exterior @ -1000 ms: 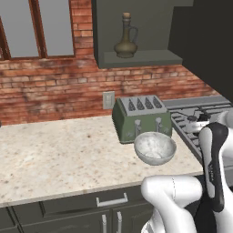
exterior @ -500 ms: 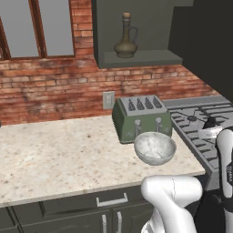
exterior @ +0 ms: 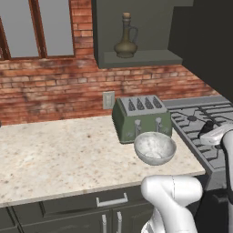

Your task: Retrieve the bottle and the shaker from the cabinet and place them next to the mixing bowl on the counter. Then add garlic from the fridge to the mixing bowl.

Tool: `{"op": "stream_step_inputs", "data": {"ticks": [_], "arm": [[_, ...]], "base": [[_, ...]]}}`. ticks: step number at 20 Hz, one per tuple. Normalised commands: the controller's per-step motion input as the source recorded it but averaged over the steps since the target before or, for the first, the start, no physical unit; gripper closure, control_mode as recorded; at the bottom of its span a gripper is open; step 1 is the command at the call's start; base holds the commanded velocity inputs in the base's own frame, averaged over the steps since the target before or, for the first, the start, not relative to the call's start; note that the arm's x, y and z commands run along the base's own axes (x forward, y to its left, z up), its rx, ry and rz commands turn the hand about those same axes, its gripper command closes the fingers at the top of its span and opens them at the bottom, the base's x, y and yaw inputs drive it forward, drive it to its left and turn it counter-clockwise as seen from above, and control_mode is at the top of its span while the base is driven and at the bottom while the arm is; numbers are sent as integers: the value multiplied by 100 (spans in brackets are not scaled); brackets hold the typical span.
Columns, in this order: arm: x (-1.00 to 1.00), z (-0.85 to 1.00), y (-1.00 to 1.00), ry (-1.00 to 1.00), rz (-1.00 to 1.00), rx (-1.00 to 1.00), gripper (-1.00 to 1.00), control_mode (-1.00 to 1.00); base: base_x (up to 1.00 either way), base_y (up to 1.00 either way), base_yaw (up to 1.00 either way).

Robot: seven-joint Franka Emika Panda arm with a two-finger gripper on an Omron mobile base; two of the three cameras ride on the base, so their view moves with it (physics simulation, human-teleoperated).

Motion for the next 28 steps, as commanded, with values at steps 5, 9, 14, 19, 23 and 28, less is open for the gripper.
{"op": "stream_step_inputs", "data": {"ticks": [5,9,14,19,23,28], "arm": [[9,0,1,-5,14,0,100,-100],[8,-13,2,0,21,-1,100,-100],[0,-5,2,3,33,-3,100,-100],[0,-5,0,0,29,-2,100,-100],[0,0,0,0,8,-1,100,-100],[23,-22,0,6,0,0,100,-100]], "base": [[0,0,0],[0,0,0],[0,0,0],[0,0,0],[0,0,0],[0,0,0]]}}
